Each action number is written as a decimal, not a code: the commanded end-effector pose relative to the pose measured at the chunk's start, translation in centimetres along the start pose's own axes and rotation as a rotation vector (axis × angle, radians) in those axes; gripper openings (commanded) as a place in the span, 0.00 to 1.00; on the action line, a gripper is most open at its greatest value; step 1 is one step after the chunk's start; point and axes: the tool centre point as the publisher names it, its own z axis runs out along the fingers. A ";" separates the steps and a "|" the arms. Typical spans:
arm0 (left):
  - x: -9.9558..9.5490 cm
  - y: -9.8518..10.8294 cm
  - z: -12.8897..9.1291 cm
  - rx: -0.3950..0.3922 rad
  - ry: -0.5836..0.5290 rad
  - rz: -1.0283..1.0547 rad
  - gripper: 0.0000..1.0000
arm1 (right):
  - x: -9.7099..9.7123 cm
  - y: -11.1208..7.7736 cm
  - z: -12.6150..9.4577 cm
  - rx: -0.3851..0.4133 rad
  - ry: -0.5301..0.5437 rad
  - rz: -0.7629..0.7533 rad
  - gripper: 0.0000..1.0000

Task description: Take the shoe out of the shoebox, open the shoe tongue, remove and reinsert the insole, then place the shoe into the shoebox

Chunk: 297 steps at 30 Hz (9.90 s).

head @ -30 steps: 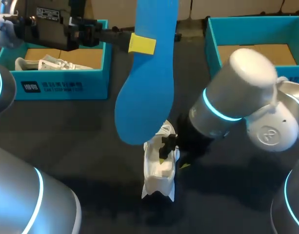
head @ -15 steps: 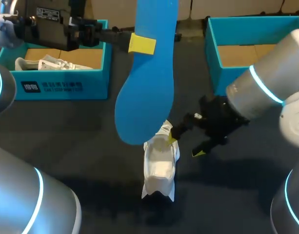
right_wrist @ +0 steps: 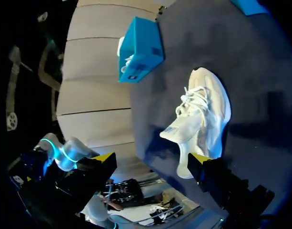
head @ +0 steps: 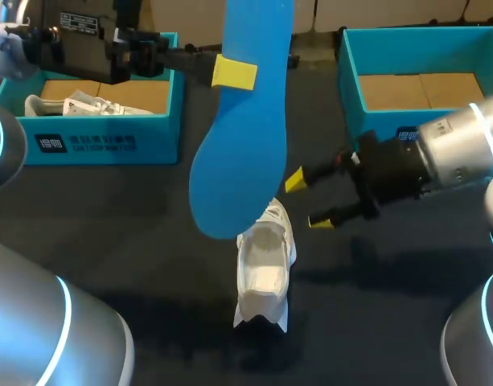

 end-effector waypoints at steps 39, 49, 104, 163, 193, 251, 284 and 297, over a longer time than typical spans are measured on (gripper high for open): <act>-6.5 -0.6 -2.1 -0.233 -0.209 1.220 0.00 | 2.4 1.9 0.2 0.074 0.315 0.031 1.00; -8.5 1.3 -0.8 -0.277 -0.202 1.403 0.00 | 2.4 1.9 0.2 0.074 0.315 0.031 1.00; -20.1 12.6 3.4 -0.134 -0.141 2.318 0.00 | 4.1 3.8 -1.2 -0.017 0.443 -0.068 1.00; -26.7 14.9 3.3 -0.049 -0.296 2.357 0.00 | 6.8 5.3 0.6 -0.045 0.423 -0.172 0.95; -26.7 14.9 3.3 -0.049 -0.296 2.357 0.00 | 6.1 4.0 2.4 -0.075 0.400 -0.134 0.38; -26.2 14.8 -3.2 -0.425 0.005 2.013 1.00 | 4.6 4.0 4.2 -0.017 0.440 -0.114 0.00; -30.1 6.8 -5.0 -1.176 0.577 1.380 1.00 | 2.9 3.7 5.5 -0.017 0.464 -0.089 0.00; -31.5 6.3 -1.1 -1.398 0.846 1.212 1.00 | 2.9 3.7 5.5 -0.017 0.464 -0.089 0.00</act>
